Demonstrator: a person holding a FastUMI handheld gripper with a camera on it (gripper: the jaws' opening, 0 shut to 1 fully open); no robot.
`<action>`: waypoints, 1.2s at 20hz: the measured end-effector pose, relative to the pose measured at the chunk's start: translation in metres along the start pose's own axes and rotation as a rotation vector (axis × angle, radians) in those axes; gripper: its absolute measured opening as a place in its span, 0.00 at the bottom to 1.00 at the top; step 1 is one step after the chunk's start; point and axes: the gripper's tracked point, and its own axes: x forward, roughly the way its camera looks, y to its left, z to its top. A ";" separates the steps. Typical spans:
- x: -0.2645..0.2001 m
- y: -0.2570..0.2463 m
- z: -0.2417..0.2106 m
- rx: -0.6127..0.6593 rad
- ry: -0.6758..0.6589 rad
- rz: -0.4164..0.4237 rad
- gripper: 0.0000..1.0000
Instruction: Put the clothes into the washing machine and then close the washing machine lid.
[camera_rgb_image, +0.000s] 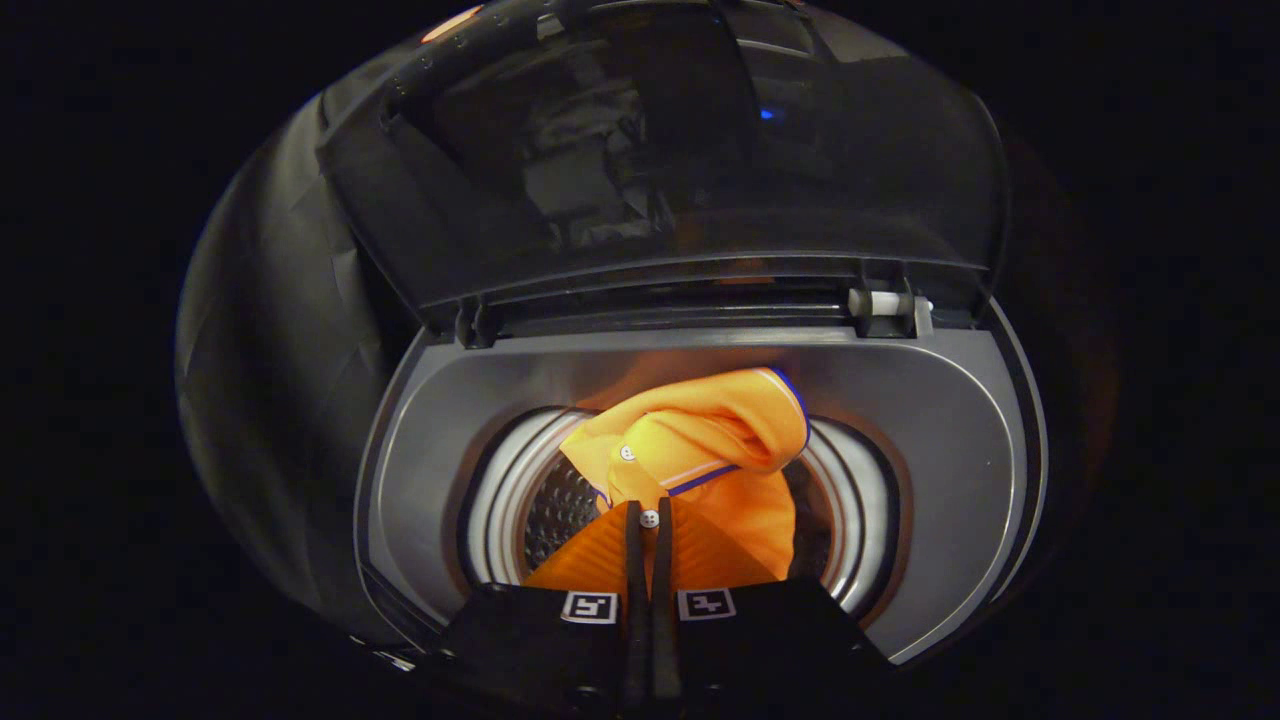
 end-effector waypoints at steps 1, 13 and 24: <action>0.001 -0.001 -0.001 0.003 0.002 -0.006 0.08; -0.002 -0.002 0.011 -0.014 -0.010 -0.044 0.19; -0.044 0.012 0.044 -0.095 -0.157 -0.059 0.97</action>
